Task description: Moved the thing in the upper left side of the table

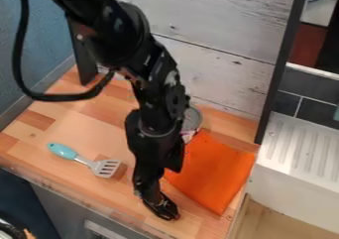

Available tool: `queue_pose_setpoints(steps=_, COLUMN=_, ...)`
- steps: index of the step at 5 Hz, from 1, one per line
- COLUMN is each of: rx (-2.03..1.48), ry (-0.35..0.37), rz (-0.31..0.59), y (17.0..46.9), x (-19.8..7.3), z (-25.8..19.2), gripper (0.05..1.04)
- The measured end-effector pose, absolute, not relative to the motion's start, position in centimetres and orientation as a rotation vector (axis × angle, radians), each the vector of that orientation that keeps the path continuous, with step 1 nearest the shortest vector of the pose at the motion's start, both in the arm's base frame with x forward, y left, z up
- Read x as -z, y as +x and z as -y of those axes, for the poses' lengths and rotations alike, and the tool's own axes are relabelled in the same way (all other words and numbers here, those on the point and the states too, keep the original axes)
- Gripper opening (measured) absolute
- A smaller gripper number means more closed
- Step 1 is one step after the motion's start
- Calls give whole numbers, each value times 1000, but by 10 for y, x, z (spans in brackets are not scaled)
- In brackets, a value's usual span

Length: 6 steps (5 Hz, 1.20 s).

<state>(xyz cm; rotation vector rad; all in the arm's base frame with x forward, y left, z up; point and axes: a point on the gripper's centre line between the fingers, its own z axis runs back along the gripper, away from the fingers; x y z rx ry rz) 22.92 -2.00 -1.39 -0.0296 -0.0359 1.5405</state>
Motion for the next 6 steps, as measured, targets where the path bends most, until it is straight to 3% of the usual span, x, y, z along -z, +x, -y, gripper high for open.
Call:
queue_pose_setpoints(steps=2, rx=-1516, ry=25, rz=11, y=224, x=41, z=17, gripper=1000)
queue_pose_setpoints(steps=4, rx=-1508, ry=17, rz=26, y=230, x=57, z=17, gripper=968)
queue_pose_setpoints(steps=5, rx=-1531, ry=28, rz=51, y=232, x=57, z=15, gripper=694)
queue_pose_setpoints(steps=6, rx=-1546, ry=76, rz=58, y=224, x=54, z=15, gripper=535)
